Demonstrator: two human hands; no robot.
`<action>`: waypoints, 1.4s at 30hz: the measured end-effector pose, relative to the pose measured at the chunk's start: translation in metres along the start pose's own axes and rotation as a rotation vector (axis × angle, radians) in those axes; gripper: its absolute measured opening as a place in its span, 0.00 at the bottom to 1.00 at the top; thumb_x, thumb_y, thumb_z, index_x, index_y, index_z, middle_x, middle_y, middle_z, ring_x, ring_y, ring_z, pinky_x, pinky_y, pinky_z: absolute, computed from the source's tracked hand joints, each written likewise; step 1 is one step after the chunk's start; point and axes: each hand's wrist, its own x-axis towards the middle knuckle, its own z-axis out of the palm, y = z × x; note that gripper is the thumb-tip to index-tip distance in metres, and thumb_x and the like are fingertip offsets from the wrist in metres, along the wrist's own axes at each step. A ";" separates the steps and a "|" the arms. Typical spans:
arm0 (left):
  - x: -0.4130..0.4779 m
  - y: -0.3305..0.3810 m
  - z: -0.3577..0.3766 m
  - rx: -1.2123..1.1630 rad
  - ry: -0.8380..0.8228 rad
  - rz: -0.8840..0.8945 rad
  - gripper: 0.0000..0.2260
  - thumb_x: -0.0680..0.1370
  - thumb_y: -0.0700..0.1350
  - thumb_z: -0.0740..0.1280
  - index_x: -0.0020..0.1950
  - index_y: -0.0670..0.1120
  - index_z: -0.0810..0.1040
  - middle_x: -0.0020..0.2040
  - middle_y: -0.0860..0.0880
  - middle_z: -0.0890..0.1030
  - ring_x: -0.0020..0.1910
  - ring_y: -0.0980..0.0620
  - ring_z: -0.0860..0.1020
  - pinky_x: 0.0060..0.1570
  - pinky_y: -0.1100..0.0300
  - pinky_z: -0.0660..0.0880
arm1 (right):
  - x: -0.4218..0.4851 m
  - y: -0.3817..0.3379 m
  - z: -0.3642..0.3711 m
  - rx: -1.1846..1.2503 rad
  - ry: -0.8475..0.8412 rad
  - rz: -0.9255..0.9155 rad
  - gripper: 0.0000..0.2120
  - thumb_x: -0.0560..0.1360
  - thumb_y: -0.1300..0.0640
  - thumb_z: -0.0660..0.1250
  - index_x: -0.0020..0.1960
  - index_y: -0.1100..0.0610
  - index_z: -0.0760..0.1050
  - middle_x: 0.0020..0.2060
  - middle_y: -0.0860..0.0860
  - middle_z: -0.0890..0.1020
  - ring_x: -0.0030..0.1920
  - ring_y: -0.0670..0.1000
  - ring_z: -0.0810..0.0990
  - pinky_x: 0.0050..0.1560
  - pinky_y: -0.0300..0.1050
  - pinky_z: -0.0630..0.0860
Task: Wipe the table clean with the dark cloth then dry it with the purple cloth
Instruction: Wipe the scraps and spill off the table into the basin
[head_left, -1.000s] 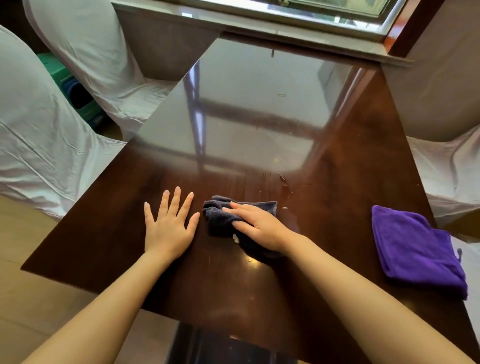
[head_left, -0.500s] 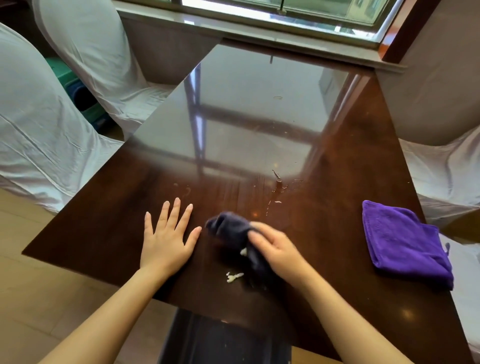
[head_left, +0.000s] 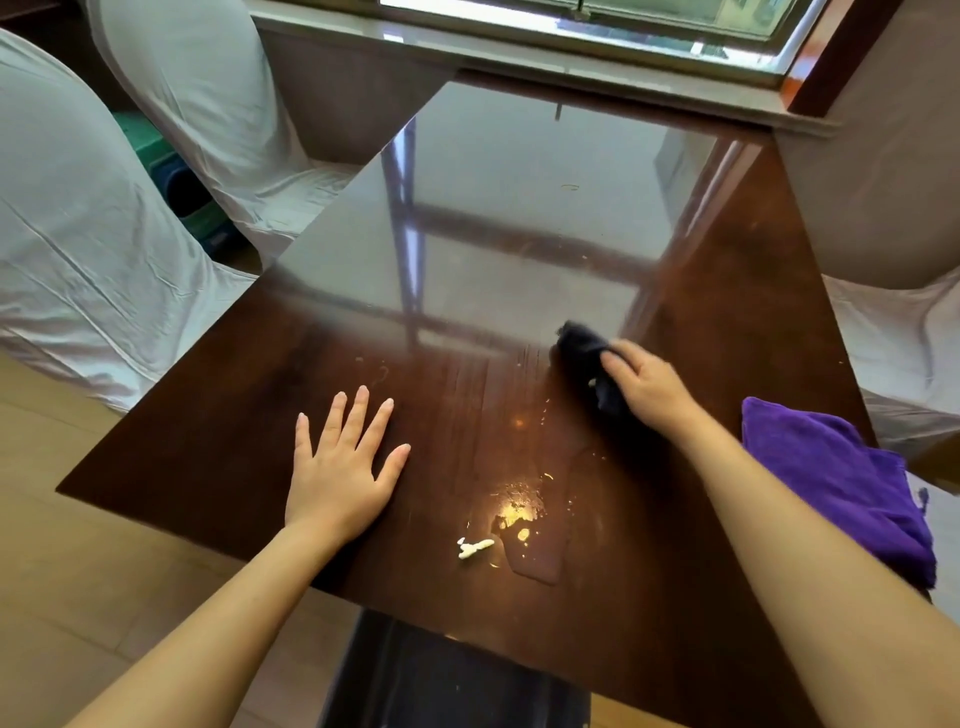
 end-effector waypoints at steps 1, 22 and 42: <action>0.000 0.000 0.000 -0.004 0.003 0.000 0.28 0.75 0.65 0.39 0.73 0.57 0.42 0.77 0.52 0.45 0.75 0.52 0.40 0.72 0.43 0.39 | -0.005 0.005 0.013 -0.051 -0.051 -0.014 0.13 0.78 0.58 0.59 0.61 0.56 0.74 0.60 0.57 0.78 0.63 0.55 0.73 0.61 0.42 0.65; 0.001 -0.002 -0.003 -0.053 -0.034 0.059 0.28 0.77 0.63 0.45 0.74 0.55 0.46 0.78 0.49 0.45 0.76 0.48 0.41 0.71 0.39 0.38 | -0.147 -0.058 0.118 -0.050 -0.152 -0.107 0.18 0.79 0.49 0.54 0.68 0.44 0.66 0.72 0.52 0.66 0.73 0.51 0.59 0.74 0.50 0.51; -0.019 -0.011 0.000 -0.036 -0.033 0.172 0.27 0.76 0.64 0.42 0.74 0.58 0.46 0.78 0.49 0.46 0.76 0.47 0.42 0.71 0.39 0.38 | -0.243 -0.092 0.147 -0.010 -0.055 -0.042 0.16 0.78 0.48 0.56 0.65 0.42 0.68 0.64 0.36 0.64 0.64 0.28 0.53 0.64 0.23 0.44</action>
